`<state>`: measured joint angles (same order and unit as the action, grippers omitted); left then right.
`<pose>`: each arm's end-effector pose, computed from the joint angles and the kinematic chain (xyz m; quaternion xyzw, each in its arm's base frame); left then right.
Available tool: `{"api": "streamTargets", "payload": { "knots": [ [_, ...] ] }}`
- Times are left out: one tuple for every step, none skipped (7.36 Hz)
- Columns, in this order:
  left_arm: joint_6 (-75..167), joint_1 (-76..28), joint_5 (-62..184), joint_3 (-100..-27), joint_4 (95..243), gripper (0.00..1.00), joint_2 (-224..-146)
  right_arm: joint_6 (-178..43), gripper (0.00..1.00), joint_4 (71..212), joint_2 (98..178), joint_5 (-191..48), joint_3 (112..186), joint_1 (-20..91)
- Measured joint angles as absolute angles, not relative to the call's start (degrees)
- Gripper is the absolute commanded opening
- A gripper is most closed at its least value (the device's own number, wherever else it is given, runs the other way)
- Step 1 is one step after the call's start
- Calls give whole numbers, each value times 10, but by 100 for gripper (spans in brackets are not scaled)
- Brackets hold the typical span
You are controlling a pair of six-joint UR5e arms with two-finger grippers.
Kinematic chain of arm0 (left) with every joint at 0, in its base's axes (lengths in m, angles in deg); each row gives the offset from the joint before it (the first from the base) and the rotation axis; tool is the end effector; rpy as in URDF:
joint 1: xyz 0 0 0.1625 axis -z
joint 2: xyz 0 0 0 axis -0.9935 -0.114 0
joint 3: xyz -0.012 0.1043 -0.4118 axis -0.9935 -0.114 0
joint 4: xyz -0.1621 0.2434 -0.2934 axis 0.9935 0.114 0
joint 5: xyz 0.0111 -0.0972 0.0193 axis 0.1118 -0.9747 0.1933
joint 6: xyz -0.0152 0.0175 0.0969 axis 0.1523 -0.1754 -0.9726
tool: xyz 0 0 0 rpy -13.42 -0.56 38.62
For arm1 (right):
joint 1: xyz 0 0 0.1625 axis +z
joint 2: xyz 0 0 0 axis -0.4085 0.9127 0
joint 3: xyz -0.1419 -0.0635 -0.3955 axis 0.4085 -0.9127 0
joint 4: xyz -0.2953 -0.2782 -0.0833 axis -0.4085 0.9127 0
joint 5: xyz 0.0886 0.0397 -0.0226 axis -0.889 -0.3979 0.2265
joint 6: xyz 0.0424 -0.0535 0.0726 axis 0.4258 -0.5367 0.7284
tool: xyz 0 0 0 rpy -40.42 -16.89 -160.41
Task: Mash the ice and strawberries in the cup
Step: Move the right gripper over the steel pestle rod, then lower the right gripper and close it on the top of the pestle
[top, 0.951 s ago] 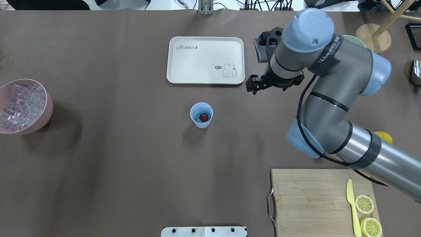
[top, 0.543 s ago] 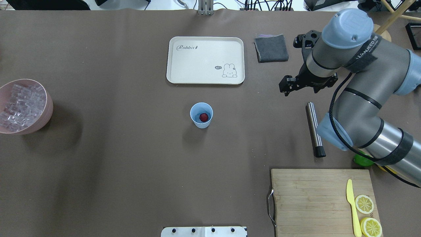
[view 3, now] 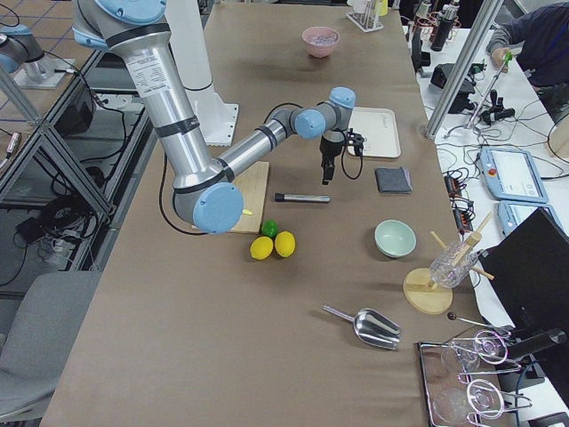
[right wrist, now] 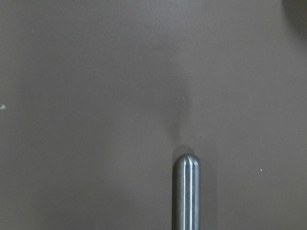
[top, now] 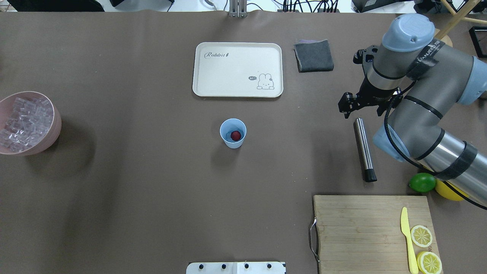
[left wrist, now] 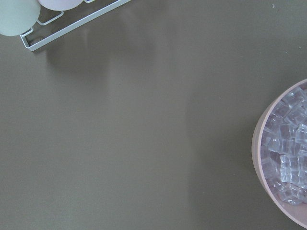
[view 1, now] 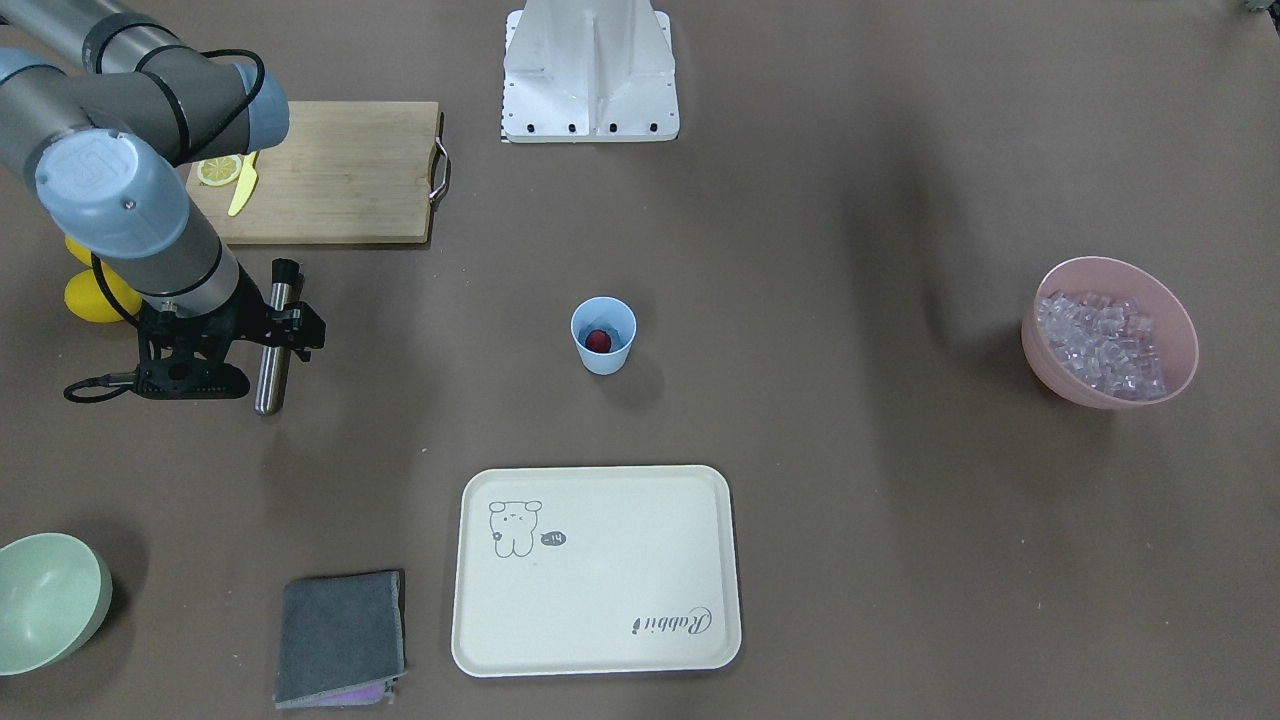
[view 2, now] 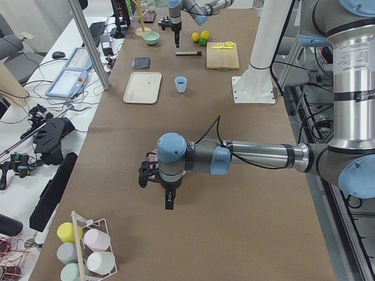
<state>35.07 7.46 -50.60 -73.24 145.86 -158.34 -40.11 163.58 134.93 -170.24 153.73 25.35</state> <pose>-0.0725 -0.4432 0.6238 0.0419 0.3676 -0.0181 0.9289 -0.3484 -0.5315 0.3904 -0.0447 -0.3232 -0.0233 0.9450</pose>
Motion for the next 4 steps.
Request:
{"api": "streamTargets", "payload": {
  "knots": [
    [350, 74, -505, -732, 1459, 99, -1583, -404, 100, 1631, 1351, -1724, 1518, 256],
    [350, 74, -504, -733, 1459, 100, -1582, -405, 99, 1628, 1355, -1744, 1507, 259],
    [350, 74, -503, -733, 1459, 99, -1581, -404, 99, 1627, 1360, -1757, 1499, 260],
    [350, 74, -502, -733, 1459, 99, -1580, -404, 99, 1623, 1365, -1763, 1490, 260]
  ]
}}
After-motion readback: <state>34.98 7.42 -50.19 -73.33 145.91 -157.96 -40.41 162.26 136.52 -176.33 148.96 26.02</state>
